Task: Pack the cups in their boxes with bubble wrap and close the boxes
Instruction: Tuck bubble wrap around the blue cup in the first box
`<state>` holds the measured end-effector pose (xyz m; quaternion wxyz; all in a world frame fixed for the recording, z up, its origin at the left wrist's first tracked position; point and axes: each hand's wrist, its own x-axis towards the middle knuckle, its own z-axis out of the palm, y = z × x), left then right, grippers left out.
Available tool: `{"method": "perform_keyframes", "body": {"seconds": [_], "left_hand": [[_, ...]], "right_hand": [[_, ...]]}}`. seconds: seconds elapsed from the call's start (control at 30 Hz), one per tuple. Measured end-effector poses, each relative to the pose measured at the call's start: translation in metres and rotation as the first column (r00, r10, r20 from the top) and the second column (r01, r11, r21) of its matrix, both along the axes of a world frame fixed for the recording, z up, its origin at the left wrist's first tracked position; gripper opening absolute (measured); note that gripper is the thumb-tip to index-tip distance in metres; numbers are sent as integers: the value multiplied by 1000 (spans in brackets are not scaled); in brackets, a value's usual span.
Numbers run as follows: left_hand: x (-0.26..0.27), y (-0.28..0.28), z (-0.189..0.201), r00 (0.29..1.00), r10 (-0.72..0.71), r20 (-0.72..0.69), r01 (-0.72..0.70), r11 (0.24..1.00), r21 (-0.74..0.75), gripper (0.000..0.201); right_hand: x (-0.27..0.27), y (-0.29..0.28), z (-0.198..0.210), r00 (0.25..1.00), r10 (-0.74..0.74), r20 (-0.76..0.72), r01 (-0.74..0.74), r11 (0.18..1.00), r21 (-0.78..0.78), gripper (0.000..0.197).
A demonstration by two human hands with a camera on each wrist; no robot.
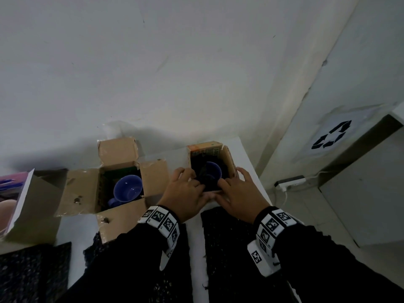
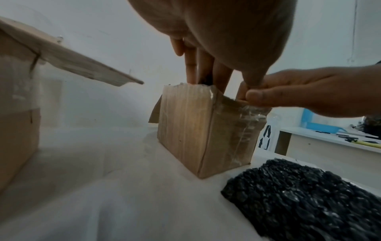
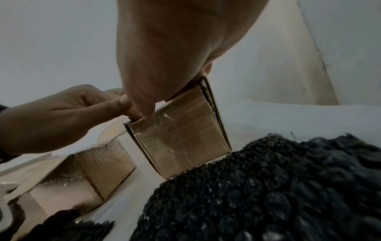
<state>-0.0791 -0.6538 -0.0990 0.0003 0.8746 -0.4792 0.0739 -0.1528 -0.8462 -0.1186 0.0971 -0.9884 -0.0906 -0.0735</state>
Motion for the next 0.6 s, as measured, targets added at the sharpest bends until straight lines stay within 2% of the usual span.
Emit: {"method": "perform_keyframes", "body": {"seconds": [0.1,0.23,0.33,0.4,0.5,0.6], "left_hand": [[-1,-2,2,1000,25,8,-25,999,45,53],[-1,4,-9,994,11,111,-8,1000,-27,13],[-3,7,-15,992,58,114,-48,995,-89,40],[-6,4,-13,986,120,117,-114,992,-56,50],[-11,1,-14,982,136,132,-130,990,-55,35],[-13,4,-15,985,74,158,-60,994,-90,23]], "right_hand": [[0,0,-6,1000,15,1,-15,1000,-13,29],[0,3,-8,999,-37,-17,37,999,-16,48],[4,7,-8,998,-53,-43,54,998,21,47],[7,6,-5,998,-36,-43,38,998,53,44],[4,3,-4,999,-13,-33,14,1000,20,40],[1,3,-7,999,-9,-48,6,998,-70,34]]}}
